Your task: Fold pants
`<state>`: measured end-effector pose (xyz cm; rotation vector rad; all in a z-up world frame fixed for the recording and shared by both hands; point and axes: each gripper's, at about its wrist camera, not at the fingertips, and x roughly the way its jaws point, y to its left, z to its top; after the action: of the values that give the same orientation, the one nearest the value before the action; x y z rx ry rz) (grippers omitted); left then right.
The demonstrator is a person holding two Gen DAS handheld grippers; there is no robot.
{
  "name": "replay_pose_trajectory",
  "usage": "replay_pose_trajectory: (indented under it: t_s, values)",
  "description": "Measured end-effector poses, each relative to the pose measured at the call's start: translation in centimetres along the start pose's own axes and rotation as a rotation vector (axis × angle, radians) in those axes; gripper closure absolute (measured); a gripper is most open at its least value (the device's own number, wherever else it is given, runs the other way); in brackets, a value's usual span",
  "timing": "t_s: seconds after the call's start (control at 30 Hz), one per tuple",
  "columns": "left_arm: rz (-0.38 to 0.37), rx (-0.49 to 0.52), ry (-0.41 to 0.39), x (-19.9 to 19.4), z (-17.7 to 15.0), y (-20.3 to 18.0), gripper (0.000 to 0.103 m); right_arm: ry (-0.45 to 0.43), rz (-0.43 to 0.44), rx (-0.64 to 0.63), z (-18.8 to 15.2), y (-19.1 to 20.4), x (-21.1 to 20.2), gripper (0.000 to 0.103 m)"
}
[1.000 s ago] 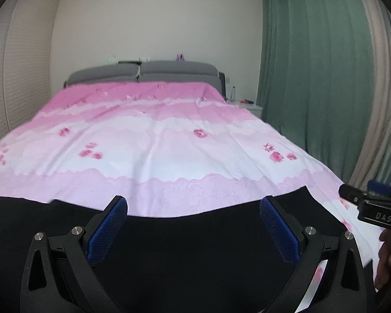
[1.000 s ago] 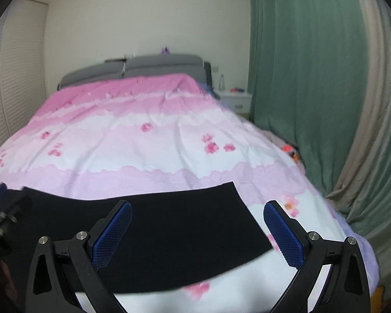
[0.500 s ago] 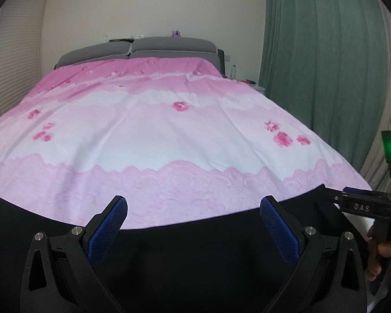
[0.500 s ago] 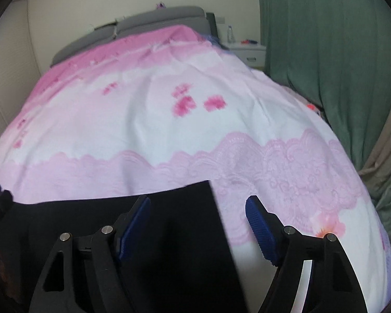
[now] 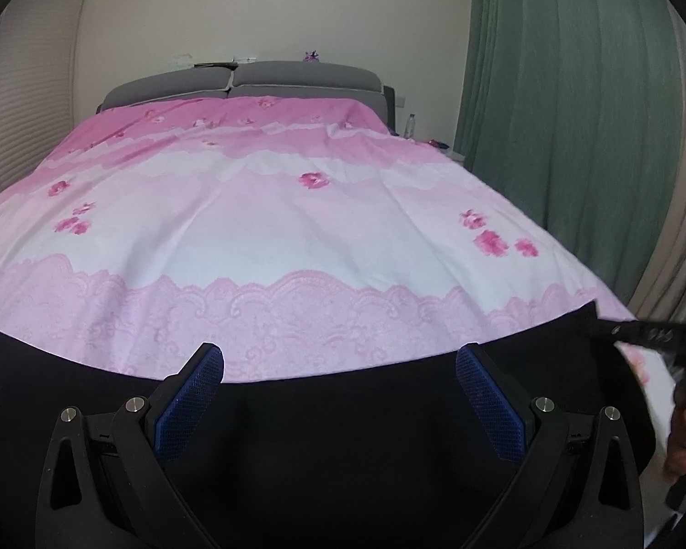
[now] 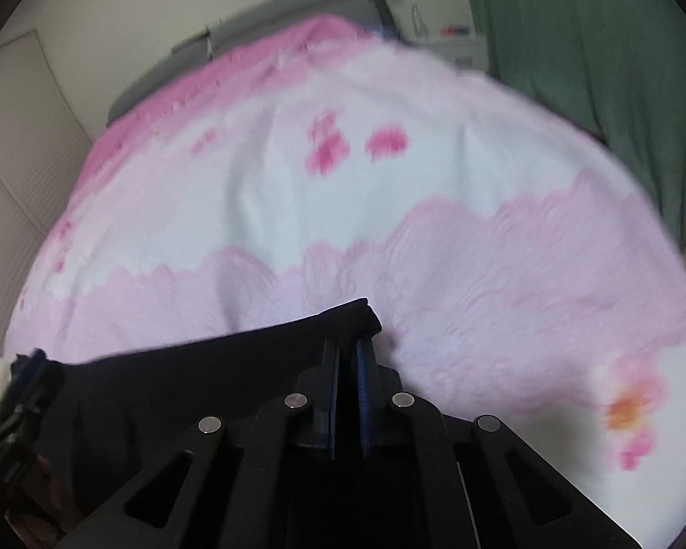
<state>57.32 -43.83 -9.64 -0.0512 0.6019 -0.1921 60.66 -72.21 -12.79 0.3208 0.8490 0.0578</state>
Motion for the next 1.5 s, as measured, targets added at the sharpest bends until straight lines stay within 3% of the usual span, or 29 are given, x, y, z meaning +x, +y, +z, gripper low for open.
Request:
replay_pose_trajectory:
  t_s: [0.17,0.4,0.43,0.47,0.5,0.57,0.63,0.7,0.87,1.07,1.13,1.17,1.27,1.4,1.5]
  values:
    - [-0.02,0.024,-0.008,-0.7,-0.2,-1.7,0.0,-0.063,-0.057,0.005,0.4,-1.0,-3.7,0.097]
    - [0.001,0.109,-0.003,-0.1,-1.1,-2.8,0.0,0.064,-0.194,-0.084,-2.0,-0.1,1.5,0.094]
    - [-0.001,0.116,-0.009,-0.2,-0.9,-2.6,0.0,0.062,-0.196,-0.088,-2.1,0.0,1.5,0.09]
    - [-0.003,0.122,-0.016,-0.2,-0.7,-2.5,0.0,0.058,-0.195,-0.088,-1.8,0.1,1.2,0.081]
    - [-0.004,0.127,-0.021,-0.2,-0.6,-2.3,0.0,0.057,-0.191,-0.089,-1.6,0.2,0.9,0.058]
    - [0.003,0.139,-0.032,-0.3,-0.1,-1.9,0.0,0.043,-0.196,-0.099,-1.2,0.3,0.3,0.034]
    - [0.002,0.131,-0.028,-0.2,0.5,-1.1,0.0,-0.034,-0.214,-0.177,0.0,1.3,-1.9,0.033]
    - [-0.005,0.119,-0.022,-0.2,1.0,-0.3,0.0,-0.026,-0.201,-0.216,0.9,1.8,-2.6,0.033]
    - [-0.002,0.138,-0.015,0.1,1.5,1.2,0.0,0.083,-0.218,-0.277,2.0,2.0,-0.6,0.033]
    - [-0.006,0.185,0.055,1.6,0.6,1.5,0.0,0.214,-0.127,-0.152,0.4,-1.0,3.7,0.035]
    - [-0.001,0.201,0.053,1.3,0.7,1.9,0.0,0.23,-0.07,-0.109,-0.3,-1.6,4.2,0.056]
    - [0.002,0.202,0.046,1.0,0.8,2.2,0.0,0.226,-0.084,-0.113,-0.5,-1.6,4.0,0.076]
    - [-0.008,0.179,0.034,-0.5,1.5,3.1,0.0,0.173,-0.044,-0.134,-0.9,-1.5,1.6,0.093]
    - [-0.031,0.188,0.029,-3.7,1.7,3.6,0.0,0.06,-0.018,-0.211,-1.2,-0.6,-4.7,0.095]
    - [-0.061,0.219,0.009,-7.8,1.5,3.3,0.0,-0.012,-0.001,-0.341,-1.7,1.7,-10.2,0.096]
